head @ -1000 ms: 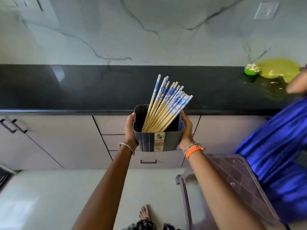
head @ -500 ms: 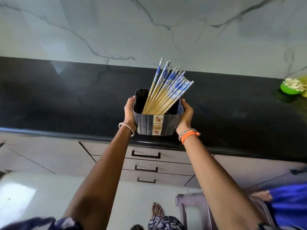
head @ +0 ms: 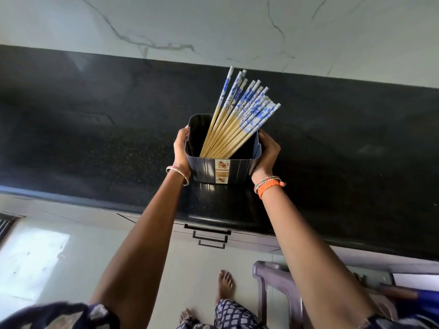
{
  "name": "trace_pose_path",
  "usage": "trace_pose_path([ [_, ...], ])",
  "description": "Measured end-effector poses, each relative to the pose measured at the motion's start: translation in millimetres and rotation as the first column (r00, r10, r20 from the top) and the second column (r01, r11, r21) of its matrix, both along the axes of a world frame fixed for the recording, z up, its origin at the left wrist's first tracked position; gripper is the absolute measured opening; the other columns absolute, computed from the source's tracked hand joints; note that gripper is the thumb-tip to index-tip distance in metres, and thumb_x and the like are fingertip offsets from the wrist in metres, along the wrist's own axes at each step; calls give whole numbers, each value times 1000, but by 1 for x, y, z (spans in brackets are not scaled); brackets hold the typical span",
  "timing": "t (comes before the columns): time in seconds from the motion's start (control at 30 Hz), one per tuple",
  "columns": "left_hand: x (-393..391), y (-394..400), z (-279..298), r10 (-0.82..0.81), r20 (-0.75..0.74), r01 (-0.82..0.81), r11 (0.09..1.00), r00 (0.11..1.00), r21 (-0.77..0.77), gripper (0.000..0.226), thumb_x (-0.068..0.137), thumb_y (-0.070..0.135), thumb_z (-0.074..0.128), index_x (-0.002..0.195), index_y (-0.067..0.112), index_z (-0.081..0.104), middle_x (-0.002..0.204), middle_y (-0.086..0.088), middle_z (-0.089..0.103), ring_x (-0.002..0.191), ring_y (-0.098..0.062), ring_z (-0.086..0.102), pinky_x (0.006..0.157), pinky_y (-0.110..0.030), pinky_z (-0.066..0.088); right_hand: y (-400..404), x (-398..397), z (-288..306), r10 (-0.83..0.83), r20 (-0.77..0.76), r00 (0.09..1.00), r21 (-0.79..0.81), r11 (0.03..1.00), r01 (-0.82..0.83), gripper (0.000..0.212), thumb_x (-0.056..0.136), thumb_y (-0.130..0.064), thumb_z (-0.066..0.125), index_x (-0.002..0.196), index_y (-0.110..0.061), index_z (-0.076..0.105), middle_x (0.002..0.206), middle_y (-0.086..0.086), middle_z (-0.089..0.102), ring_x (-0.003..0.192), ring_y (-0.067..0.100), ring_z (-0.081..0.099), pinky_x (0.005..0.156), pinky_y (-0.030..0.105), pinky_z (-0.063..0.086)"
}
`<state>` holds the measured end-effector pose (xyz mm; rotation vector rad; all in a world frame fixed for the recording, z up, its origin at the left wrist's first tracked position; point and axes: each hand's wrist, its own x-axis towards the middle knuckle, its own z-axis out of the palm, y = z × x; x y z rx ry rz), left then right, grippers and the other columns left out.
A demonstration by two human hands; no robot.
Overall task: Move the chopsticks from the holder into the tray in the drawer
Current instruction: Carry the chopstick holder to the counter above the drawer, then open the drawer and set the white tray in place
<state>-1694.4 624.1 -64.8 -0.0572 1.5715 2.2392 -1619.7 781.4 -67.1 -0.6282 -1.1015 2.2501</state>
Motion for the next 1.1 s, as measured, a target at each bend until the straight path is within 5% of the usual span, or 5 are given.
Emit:
trace_pose_path([
  [0.23,21,-20,15,123,-2,-123,991,992,-47,36,93,32,34,104,14,63,105,-5,64,98,-19,59,90,-36,46,-11,30,10,-297,121,947,90,953,288,25,86,4,43,98,3,65,85,13,66,83,25,63,76,32,48],
  [0.4,94,-68,15,230,-316,-262,963,921,-65,26,82,9,38,76,14,63,80,-7,63,75,-20,57,70,-29,49,-65,120,21,-186,46,982,538,833,133,13,75,-15,55,77,-20,67,71,3,65,67,14,61,63,25,49],
  [0.5,144,-93,-5,-59,-426,-45,972,903,-230,24,81,7,40,72,3,62,72,-8,62,69,-18,58,64,-23,50,-114,179,-18,83,331,940,904,257,-341,21,80,-9,50,89,-16,68,86,3,68,82,18,63,75,30,50],
  [0.63,173,-116,-39,-256,-277,126,903,926,-412,21,87,1,43,86,0,64,88,-14,66,82,-21,60,76,-30,51,-140,180,-71,37,780,625,622,-158,-767,46,86,-6,43,132,-5,48,137,13,50,128,26,46,111,29,32],
  [1.1,161,-147,-65,-517,-473,38,702,714,-711,31,83,11,48,111,14,62,117,-7,65,108,-16,57,96,-34,46,-149,118,-127,-120,910,398,409,88,-908,35,98,-26,38,97,0,61,104,23,66,97,36,61,76,32,40],
])
